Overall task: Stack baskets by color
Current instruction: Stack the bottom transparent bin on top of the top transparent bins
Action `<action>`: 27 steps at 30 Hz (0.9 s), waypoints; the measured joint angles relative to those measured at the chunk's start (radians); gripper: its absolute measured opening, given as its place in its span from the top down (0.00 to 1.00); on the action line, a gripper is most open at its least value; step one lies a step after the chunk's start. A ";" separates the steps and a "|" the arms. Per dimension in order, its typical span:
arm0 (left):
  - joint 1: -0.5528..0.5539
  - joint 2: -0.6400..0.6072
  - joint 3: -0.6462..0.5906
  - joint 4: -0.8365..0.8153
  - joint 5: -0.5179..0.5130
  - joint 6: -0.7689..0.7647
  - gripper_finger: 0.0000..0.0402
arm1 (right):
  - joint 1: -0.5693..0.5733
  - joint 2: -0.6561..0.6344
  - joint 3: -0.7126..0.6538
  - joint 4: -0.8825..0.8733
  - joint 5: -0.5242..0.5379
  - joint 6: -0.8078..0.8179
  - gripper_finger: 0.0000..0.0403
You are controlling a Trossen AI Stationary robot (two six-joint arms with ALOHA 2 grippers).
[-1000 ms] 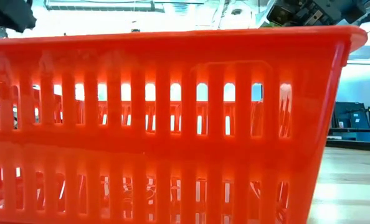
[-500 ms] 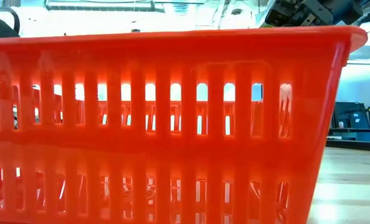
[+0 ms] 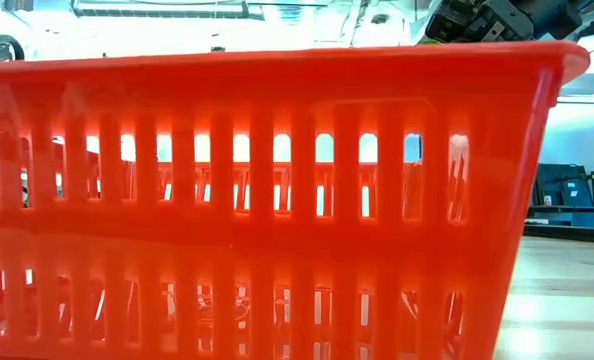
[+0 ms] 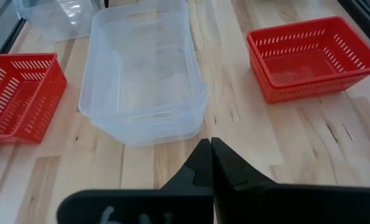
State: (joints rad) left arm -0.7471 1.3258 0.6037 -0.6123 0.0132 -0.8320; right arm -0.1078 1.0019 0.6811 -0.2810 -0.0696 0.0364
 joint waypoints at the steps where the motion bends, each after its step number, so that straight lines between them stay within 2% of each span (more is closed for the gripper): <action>1: 0.000 0.000 0.000 -0.002 0.000 0.000 0.93 | 0.000 0.000 0.000 0.000 0.000 0.000 0.99; 3: 0.005 0.000 0.000 -0.002 -0.008 0.001 0.98 | 0.000 0.000 0.000 0.002 0.000 0.000 0.99; 11: 0.077 0.000 0.045 -0.059 0.050 0.067 1.00 | 0.000 0.000 0.000 0.012 0.000 0.000 0.99; 21: 0.240 0.000 0.333 -0.381 0.042 0.275 1.00 | 0.000 0.000 0.000 0.013 -0.001 -0.010 0.99; 27: 0.382 0.000 0.531 -0.451 0.000 0.418 1.00 | 0.000 0.000 -0.001 0.025 -0.001 -0.015 0.99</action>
State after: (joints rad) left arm -0.3650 1.3262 1.1349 -1.0634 0.0131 -0.4141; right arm -0.1074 1.0019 0.6804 -0.2559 -0.0704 0.0213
